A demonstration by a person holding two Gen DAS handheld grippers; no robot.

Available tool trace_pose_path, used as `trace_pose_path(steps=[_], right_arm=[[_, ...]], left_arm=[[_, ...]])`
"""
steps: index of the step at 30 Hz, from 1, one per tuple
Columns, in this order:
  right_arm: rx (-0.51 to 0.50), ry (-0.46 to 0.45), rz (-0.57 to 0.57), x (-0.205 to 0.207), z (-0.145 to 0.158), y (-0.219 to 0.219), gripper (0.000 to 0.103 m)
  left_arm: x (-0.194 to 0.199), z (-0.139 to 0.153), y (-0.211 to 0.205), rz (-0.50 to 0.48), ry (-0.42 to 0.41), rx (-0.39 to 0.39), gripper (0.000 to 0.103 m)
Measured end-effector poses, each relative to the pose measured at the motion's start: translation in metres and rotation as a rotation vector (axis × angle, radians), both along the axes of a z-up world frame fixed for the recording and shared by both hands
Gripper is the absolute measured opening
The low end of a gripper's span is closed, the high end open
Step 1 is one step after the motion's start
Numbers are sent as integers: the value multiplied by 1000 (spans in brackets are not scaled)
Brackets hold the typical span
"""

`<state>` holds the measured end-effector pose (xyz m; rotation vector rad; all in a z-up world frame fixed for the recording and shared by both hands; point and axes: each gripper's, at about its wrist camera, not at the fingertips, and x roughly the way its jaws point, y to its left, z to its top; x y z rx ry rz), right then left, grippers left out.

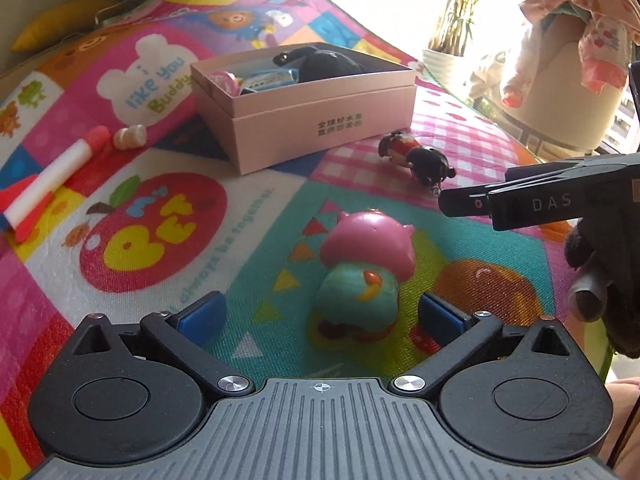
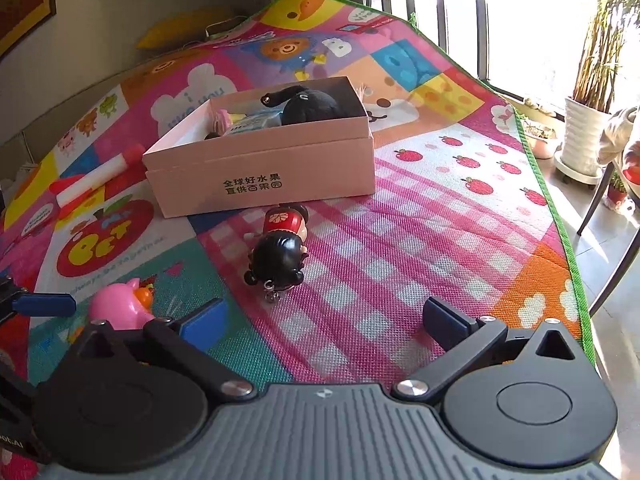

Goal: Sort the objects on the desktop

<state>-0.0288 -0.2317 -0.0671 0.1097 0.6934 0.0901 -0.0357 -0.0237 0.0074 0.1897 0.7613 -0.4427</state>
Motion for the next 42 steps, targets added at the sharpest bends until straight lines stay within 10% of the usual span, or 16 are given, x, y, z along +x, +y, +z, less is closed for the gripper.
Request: trace_pose_path(steps=[11,16,24,33,42], right_arm=[[-44,-8,65,11,11,6,102],[-60,18,103,26,10,20,66],[-85,15,144,28,11,26,38],[-256,-53,-1,17,13,-4,38],[-203,-79,-3,24,14,-8,51]], left_arm=[[-9,-7,2,14,-77,-33,103],[-10,-7,3,15,-87,-40,103],[-11,-8,3,14,-92,-44,103],[-11,-8,4,14,-92,-44,103],[-11,-8,4,13,-92,-45,103]])
